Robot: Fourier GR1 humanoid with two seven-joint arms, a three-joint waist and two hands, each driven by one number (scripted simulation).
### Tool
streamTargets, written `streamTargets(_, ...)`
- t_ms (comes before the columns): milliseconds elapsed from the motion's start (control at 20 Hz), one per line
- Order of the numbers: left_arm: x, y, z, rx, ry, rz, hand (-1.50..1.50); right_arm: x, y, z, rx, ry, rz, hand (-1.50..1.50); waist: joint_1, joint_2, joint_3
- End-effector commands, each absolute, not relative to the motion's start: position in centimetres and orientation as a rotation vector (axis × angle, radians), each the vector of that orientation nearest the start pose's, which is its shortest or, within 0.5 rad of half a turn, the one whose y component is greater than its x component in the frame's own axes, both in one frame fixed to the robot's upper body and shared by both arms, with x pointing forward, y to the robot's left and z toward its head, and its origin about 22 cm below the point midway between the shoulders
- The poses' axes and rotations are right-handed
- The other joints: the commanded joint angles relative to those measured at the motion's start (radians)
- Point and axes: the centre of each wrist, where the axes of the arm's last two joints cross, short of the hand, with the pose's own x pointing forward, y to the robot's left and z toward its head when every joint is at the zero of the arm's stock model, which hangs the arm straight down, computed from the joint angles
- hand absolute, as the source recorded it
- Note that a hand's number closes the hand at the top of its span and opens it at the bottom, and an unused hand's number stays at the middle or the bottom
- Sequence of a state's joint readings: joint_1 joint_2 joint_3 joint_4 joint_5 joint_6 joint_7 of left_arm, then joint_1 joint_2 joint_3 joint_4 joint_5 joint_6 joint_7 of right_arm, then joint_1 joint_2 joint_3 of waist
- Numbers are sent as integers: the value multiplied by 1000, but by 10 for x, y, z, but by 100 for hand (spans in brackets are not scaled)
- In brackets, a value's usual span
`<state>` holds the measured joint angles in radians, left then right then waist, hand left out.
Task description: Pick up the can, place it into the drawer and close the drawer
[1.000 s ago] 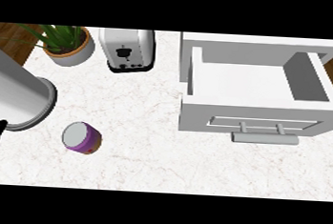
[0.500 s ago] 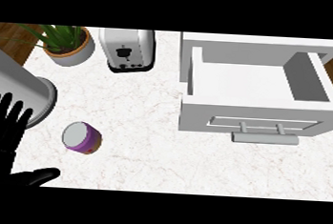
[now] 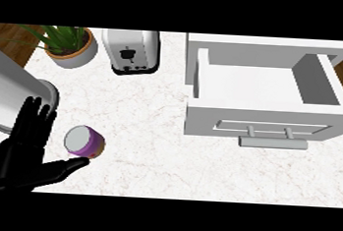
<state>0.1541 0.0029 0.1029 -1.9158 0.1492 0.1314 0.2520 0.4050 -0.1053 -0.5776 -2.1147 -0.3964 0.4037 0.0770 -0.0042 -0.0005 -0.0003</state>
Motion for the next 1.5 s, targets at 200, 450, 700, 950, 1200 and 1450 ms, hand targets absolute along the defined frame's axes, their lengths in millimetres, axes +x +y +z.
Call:
streamTargets(200, 201, 267, 5, 149, -1470, 361, -150, 96, -383, 95, -185, -1769, -91, -150, 1, 0, 0)
streamTargets(450, 190, 295, -15, 201, -1476, 381, -150, 90, -375, 84, -193, -1780, -117, -150, 3, 0, 0)
streamTargets(700, 197, 300, -52, 220, -1454, 407, -150, 68, -372, 104, -205, -1774, -93, -150, -3, 0, 0)
streamTargets(950, 193, 305, -63, 206, -1414, 415, -150, 86, -386, 102, -190, -1775, -96, -150, 2, 0, 0)
streamTargets(1200, 184, 290, -111, 192, -1402, 390, -150, 72, -366, 108, -212, -1783, -85, -150, -2, 0, 0)
streamTargets(1450, 188, 323, -115, 161, -1406, 435, -150, 72, -378, 116, -216, -1790, -91, -150, 0, 0, 0)
